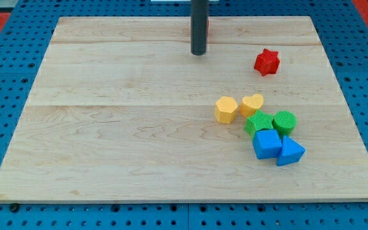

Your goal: Push the red circle at the top center of the board

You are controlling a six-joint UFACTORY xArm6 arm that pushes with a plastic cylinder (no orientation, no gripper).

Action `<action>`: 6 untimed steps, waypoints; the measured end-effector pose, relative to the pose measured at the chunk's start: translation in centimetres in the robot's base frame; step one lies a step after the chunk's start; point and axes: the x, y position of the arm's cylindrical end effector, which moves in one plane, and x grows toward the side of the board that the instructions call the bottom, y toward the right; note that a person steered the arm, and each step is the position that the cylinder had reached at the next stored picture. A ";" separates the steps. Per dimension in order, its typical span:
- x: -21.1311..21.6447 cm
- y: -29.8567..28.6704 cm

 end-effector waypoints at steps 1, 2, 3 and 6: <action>3.7 6.3; 5.9 13.5; 5.3 16.9; 2.9 19.4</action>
